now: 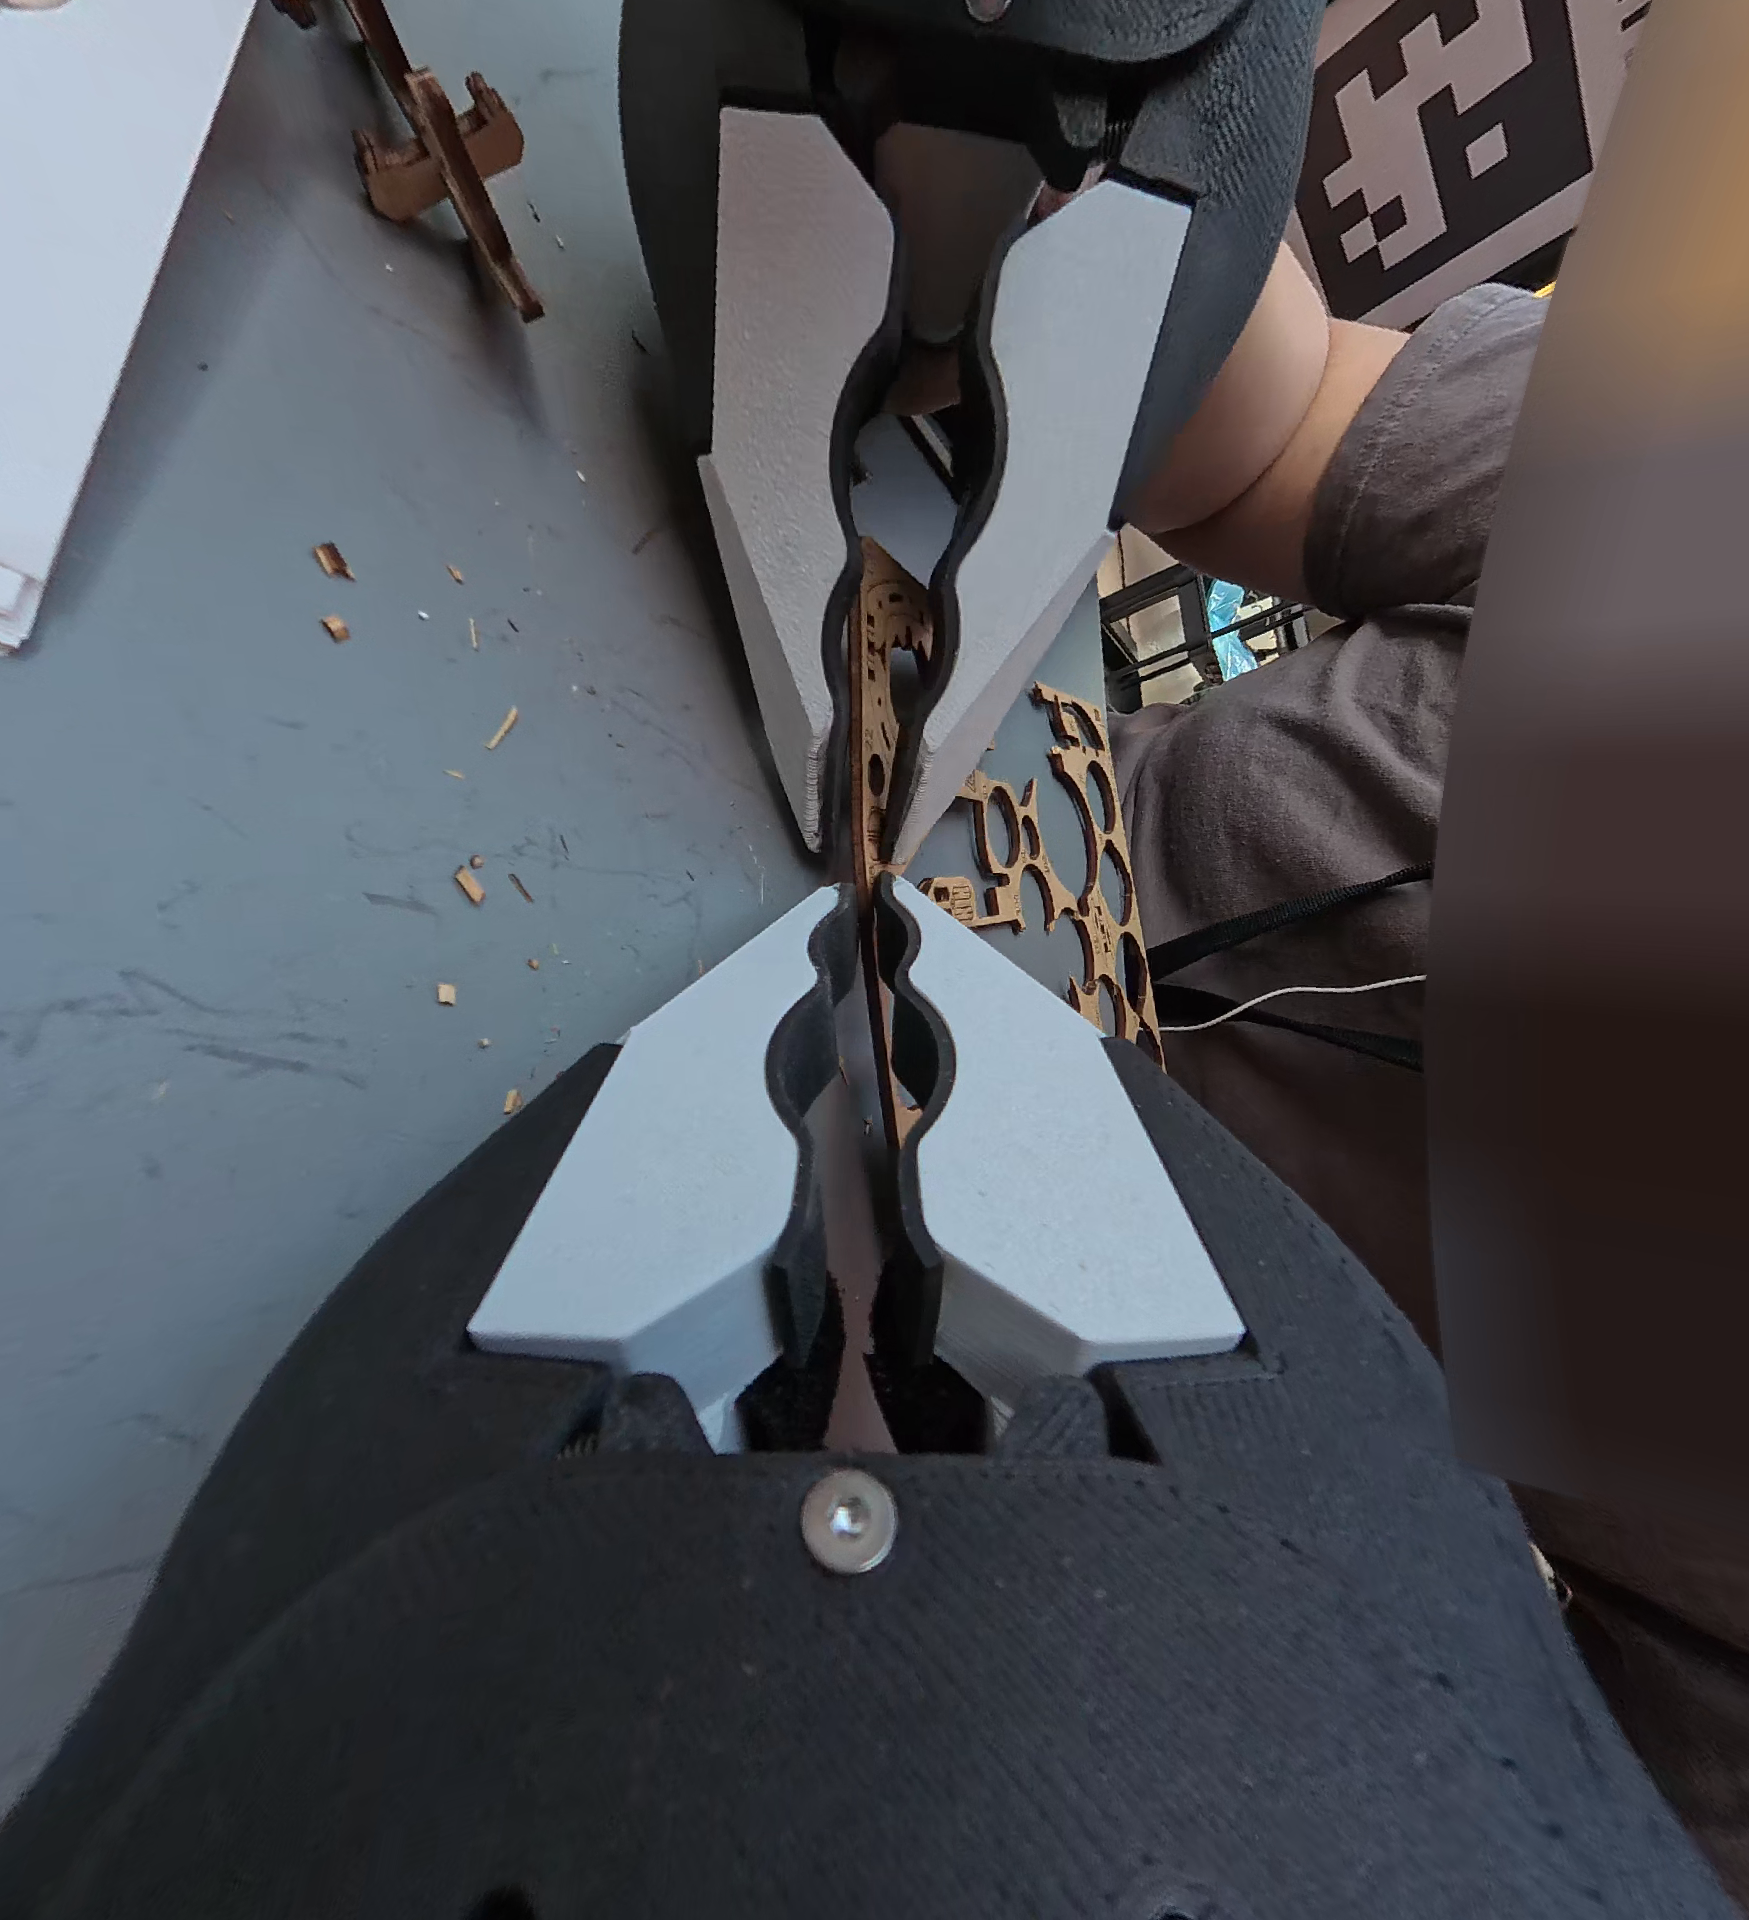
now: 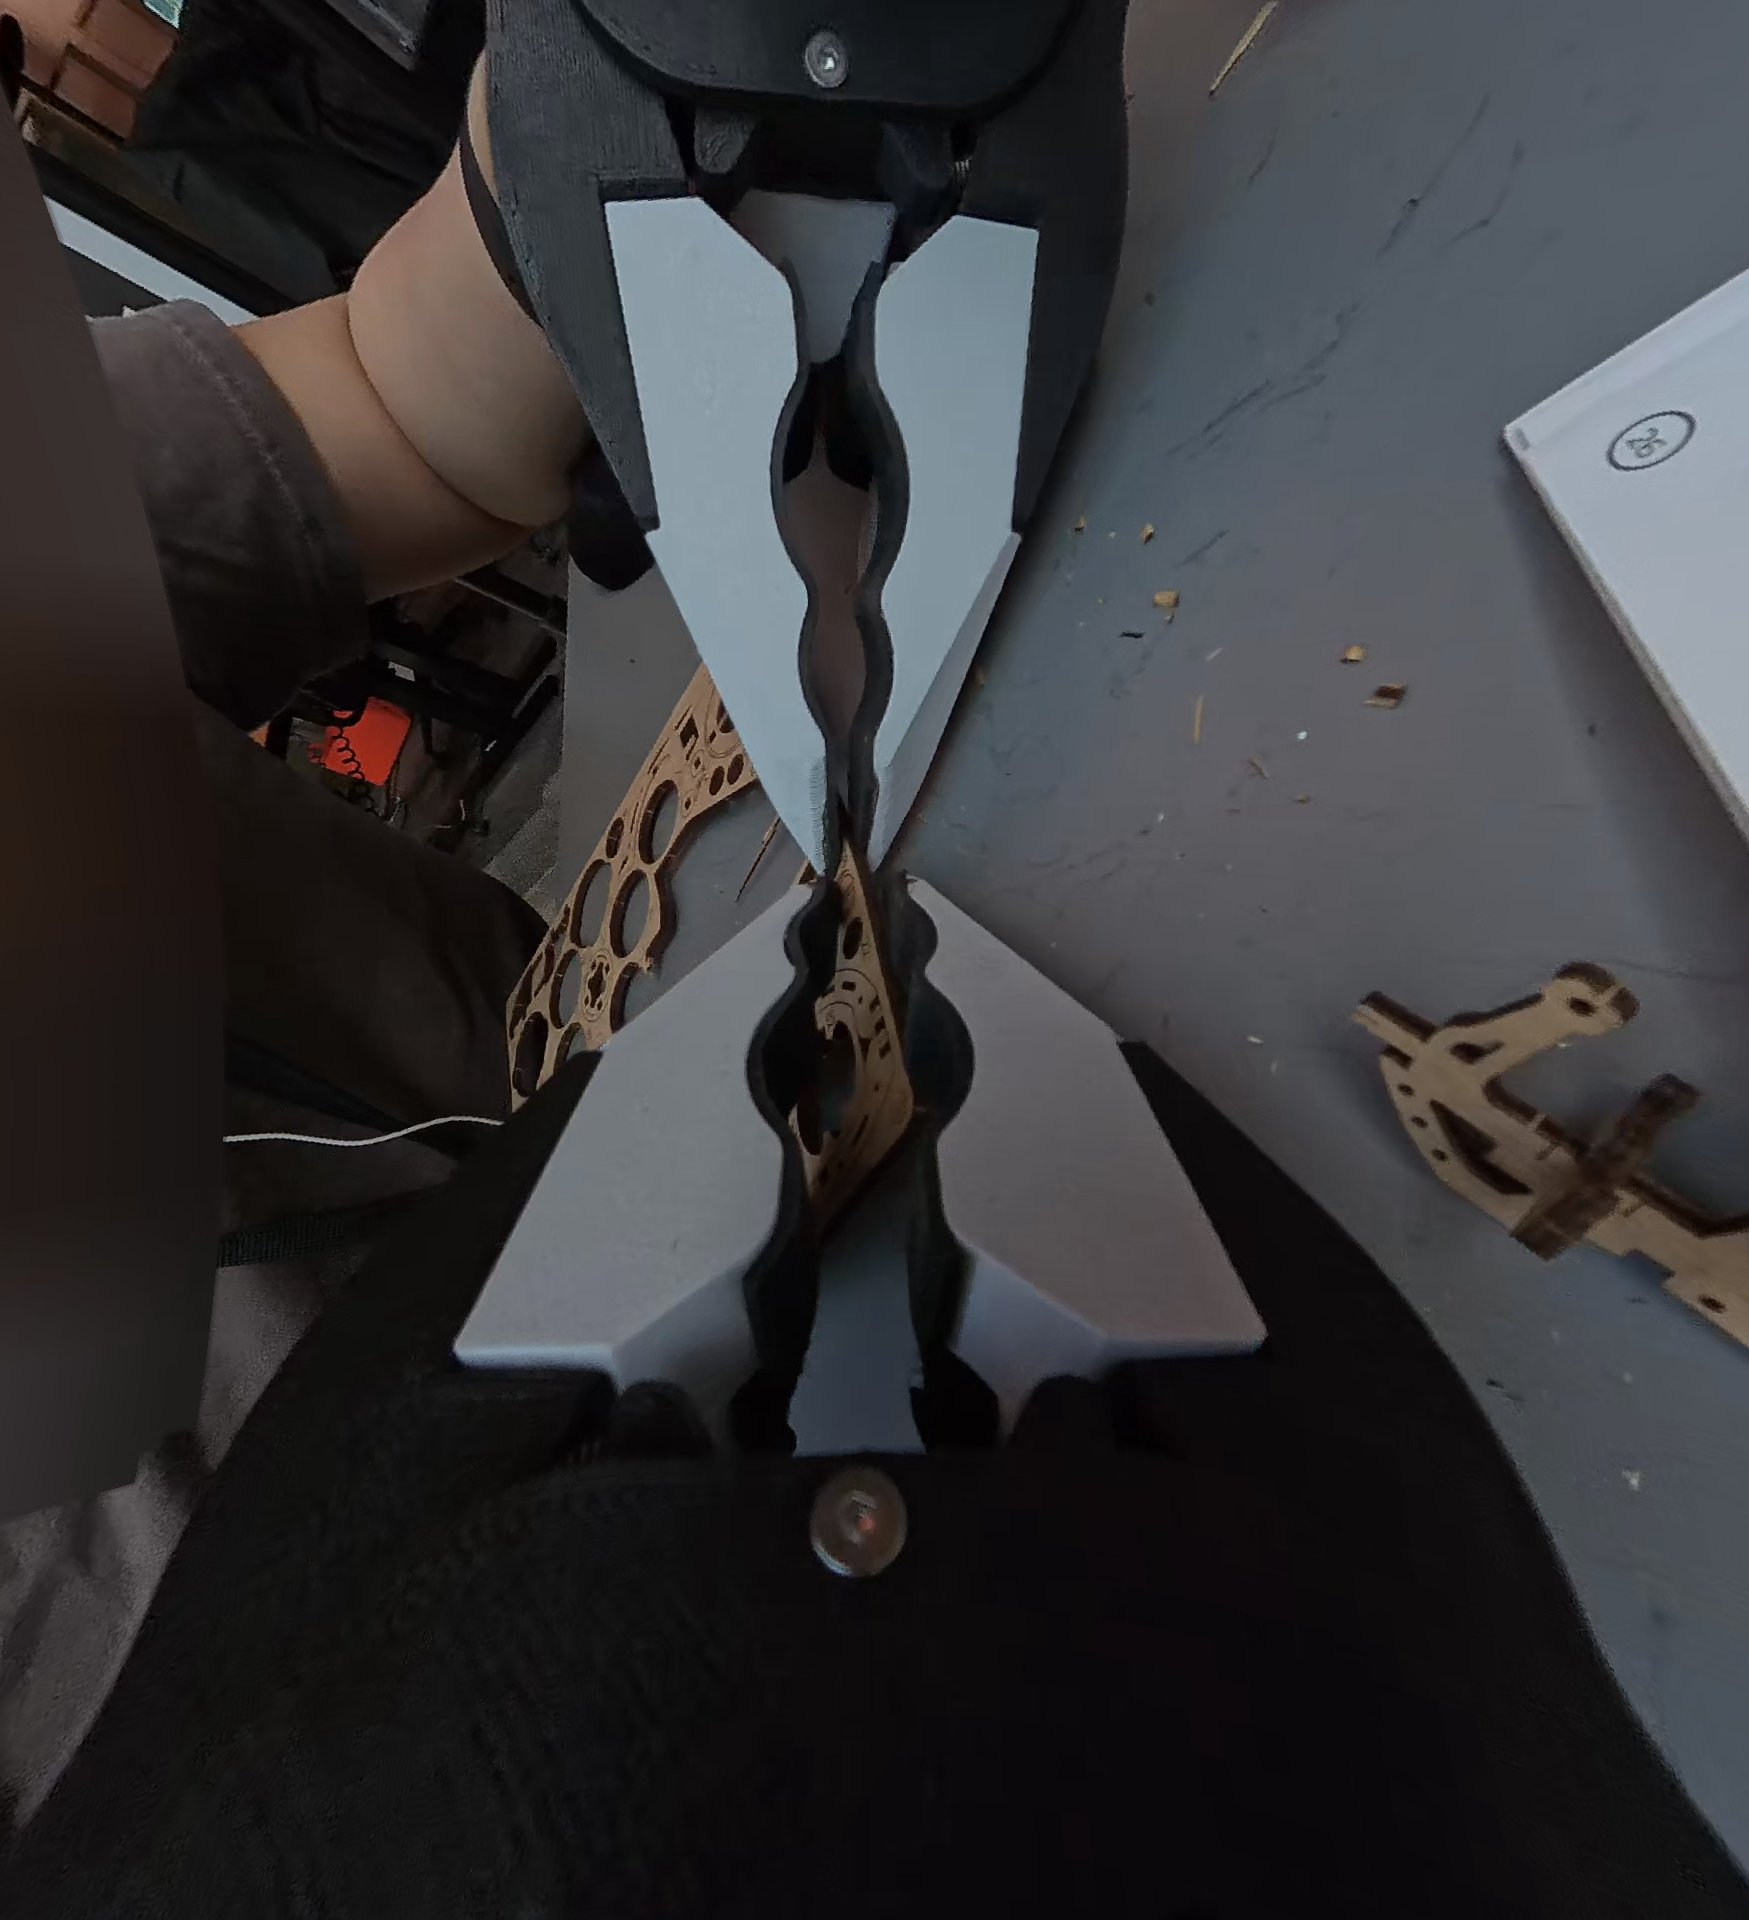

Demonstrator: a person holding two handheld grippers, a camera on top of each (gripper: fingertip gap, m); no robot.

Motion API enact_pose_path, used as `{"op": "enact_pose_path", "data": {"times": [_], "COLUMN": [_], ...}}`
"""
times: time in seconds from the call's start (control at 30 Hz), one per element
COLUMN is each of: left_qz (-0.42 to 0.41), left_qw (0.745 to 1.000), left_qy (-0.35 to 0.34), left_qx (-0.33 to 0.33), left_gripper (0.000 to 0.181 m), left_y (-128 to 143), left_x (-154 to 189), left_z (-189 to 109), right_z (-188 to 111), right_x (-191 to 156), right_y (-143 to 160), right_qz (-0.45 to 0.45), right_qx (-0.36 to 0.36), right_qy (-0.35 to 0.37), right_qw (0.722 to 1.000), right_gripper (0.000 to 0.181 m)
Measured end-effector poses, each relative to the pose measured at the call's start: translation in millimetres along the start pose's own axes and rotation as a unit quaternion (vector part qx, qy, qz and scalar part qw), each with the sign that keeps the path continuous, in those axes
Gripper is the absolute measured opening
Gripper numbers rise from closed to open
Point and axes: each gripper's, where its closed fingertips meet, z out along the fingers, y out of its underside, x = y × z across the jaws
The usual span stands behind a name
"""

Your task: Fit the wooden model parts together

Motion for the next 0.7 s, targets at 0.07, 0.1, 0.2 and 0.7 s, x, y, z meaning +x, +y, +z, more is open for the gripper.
{"op": "enact_pose_path", "data": {"times": [0.07, 0.1, 0.2, 0.7], "left_qz": [-0.003, -0.003, -0.004, 0.015], "left_qw": [1.0, 1.0, 1.0, 1.0], "left_qy": [-0.001, -0.002, -0.005, 0.009], "left_qx": [0.0, -0.001, -0.004, -0.005], "left_gripper": [0.0, 0.0, 0.0, 0.001], "left_y": [0.2, 0.3, 1.4, 0.7], "left_x": [-0.5, -0.8, -1.0, 4.3], "left_z": [0.1, 0.2, 0.7, 1.8], "right_z": [0.3, 0.5, 1.4, -0.7], "right_x": [0.6, 0.8, 1.1, -6.7], "right_y": [0.5, 0.7, 2.2, 2.1], "right_qz": [0.0, -0.001, -0.009, 0.023], "right_qx": [-0.003, -0.004, -0.013, -0.012], "right_qy": [0.003, 0.005, 0.014, -0.048], "right_qw": [1.0, 1.0, 1.0, 0.999], "right_gripper": [0.009, 0.009, 0.01, 0.008]}}
